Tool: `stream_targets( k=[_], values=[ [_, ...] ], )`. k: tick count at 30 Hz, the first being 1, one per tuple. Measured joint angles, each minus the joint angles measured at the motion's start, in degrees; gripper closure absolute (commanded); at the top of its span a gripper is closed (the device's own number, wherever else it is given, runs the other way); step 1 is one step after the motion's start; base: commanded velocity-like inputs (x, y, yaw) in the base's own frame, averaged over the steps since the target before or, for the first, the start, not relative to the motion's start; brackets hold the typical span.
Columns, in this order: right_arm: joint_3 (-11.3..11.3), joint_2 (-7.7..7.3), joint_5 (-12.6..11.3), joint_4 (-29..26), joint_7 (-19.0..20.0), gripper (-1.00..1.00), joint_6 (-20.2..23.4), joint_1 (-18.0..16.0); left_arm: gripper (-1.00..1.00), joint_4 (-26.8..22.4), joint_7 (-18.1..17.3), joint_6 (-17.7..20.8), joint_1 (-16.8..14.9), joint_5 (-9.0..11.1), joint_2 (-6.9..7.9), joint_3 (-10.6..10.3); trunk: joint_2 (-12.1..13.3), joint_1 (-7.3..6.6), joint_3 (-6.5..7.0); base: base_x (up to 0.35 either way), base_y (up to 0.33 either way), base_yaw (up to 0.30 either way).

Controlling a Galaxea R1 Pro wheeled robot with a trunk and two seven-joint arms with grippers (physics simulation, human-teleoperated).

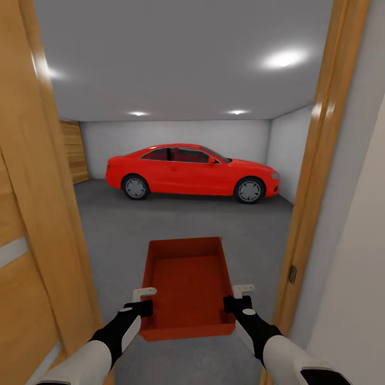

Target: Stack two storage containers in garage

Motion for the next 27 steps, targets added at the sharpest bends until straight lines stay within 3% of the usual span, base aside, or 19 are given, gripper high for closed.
stream_targets(
  k=[9, 22, 27],
  values=[
    [0.00, 0.00, 0.00, 0.00, 0.00, 1.00, 0.00, 0.01, 1.00, 0.03, 0.00, -0.02, 0.00, 0.00, 0.00, 0.01, 0.00, 0.00, 0.00, 0.244, 0.213, -0.223],
    [0.07, 0.00, 0.01, 0.02, -0.05, 1.00, 0.11, -0.03, 1.00, 0.02, 0.10, 0.05, 0.02, 0.03, -0.04, 0.08, 0.00, 0.03, 0.00, 0.035, 0.027, -0.012],
    [0.06, 0.00, 0.01, 0.02, -0.06, 1.00, 0.00, -0.02, 1.00, 0.01, 0.06, -0.03, 0.02, -0.06, -0.04, 0.12, 0.00, 0.00, 0.00, 0.217, 0.000, 0.000]
  ],
)
